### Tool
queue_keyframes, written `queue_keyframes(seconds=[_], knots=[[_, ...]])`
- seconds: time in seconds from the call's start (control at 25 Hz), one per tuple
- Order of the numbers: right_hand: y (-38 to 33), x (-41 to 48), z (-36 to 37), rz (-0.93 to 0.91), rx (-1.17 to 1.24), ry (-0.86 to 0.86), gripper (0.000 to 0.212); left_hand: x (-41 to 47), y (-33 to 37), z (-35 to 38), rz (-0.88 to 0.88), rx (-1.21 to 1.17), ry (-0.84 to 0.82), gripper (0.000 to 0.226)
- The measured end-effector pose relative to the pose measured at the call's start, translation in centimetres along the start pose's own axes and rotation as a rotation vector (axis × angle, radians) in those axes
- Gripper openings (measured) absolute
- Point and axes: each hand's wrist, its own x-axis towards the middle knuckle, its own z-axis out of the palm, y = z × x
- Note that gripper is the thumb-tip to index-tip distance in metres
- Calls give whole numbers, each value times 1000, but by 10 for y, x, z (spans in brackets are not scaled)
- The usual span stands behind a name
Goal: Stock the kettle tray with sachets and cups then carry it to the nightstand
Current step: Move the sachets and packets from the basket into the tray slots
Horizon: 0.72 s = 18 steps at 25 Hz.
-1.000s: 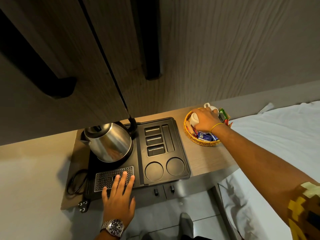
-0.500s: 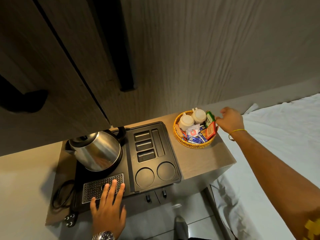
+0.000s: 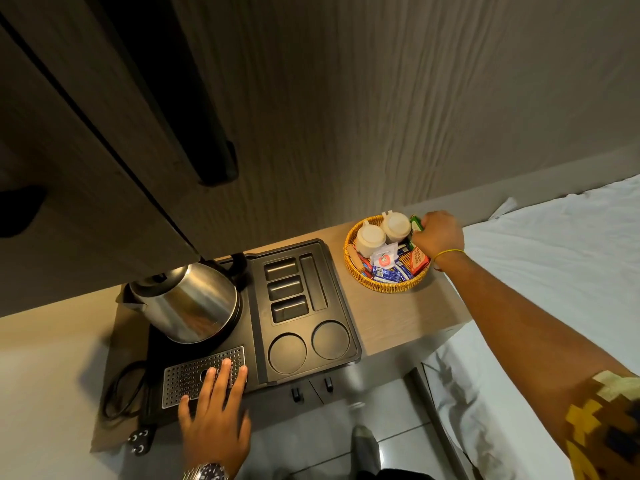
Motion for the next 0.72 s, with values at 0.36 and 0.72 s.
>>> queue_keyframes(seconds=[0.36, 0.72], knots=[[-7, -11, -20, 166, 426, 250, 26, 0, 2, -3, -8, -34, -35, 101], [-167, -82, 27, -386, 311, -227, 39, 0, -1, -5, -2, -71, -52, 106]])
